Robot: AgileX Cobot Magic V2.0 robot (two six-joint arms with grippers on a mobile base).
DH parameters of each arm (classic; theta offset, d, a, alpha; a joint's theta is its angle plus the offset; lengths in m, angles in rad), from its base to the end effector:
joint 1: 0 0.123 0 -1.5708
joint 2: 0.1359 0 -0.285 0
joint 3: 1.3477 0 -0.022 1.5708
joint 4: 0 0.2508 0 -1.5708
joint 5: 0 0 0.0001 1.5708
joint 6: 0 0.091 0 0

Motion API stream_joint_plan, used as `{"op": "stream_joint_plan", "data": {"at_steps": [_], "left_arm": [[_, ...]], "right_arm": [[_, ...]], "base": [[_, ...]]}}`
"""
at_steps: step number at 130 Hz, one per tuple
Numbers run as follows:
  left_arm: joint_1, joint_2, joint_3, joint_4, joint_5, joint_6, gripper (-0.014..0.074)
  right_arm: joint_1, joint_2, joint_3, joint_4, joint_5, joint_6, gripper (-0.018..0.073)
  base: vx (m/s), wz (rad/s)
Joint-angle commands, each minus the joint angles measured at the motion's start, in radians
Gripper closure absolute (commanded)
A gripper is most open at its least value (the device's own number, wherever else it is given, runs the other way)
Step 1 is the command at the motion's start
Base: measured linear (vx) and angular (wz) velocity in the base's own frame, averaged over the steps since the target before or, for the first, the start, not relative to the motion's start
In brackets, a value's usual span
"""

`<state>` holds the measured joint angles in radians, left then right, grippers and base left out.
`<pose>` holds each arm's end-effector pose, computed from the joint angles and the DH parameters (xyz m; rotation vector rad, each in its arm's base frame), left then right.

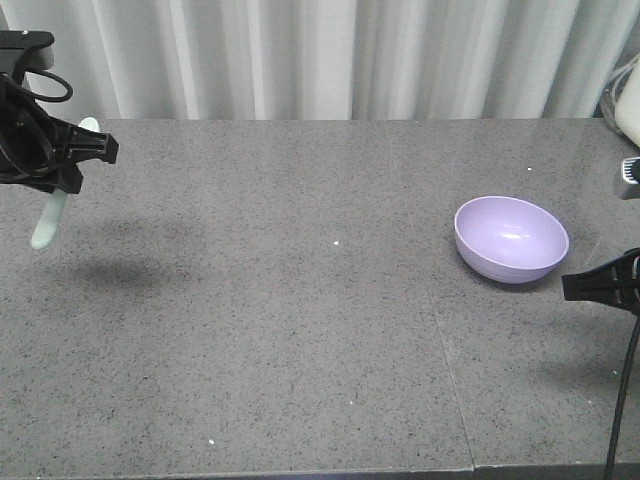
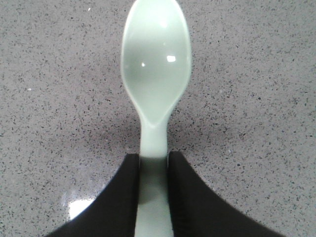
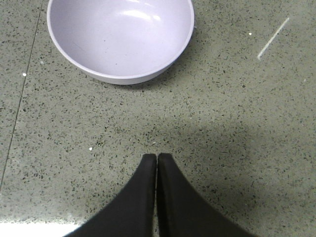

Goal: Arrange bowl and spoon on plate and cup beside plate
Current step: 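Lift the spoon upward with the left gripper, then move the right gripper to the lavender bowl rim and grasp it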

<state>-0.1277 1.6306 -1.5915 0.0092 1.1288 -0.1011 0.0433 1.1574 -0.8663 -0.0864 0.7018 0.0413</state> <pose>0.3449 -0.0435 0.3563 0.0377 2.6527 -0.0635 0.2281 0.0048 0.2964 -0.0603 2.4730 -0.0610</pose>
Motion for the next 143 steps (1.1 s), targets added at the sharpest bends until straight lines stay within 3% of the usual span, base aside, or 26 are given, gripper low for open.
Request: {"op": "stream_joint_plan", "data": {"at_steps": [1, 64, 79, 104, 143], "left_arm": [[-0.007, -0.047, -0.023, -0.009, -0.018, -0.002, 0.0604], [-0.007, -0.047, -0.023, -0.009, -0.009, -0.002, 0.0604], [-0.007, -0.047, -0.023, -0.009, -0.009, -0.002, 0.0604], [-0.007, -0.047, -0.023, -0.009, -0.009, -0.002, 0.0604], [-0.007, -0.047, -0.023, -0.009, -0.009, -0.002, 0.0604]], "right_arm": [[-0.004, -0.017, -0.033, -0.010, -0.048, -0.009, 0.0566], [-0.004, -0.016, -0.037, -0.011, -0.087, -0.004, 0.0564], [-0.029, 0.011, -0.097, -0.014, -0.102, 0.043, 0.0550], [-0.093, 0.180, -0.317, 0.035, 0.020, 0.052, 0.0451], [-0.094, 0.452, -0.607, 0.039, 0.168, -0.009, 0.0224]], "base": [[0.00, 0.00], [0.00, 0.00], [0.00, 0.00], [0.00, 0.00], [0.00, 0.00]]}}
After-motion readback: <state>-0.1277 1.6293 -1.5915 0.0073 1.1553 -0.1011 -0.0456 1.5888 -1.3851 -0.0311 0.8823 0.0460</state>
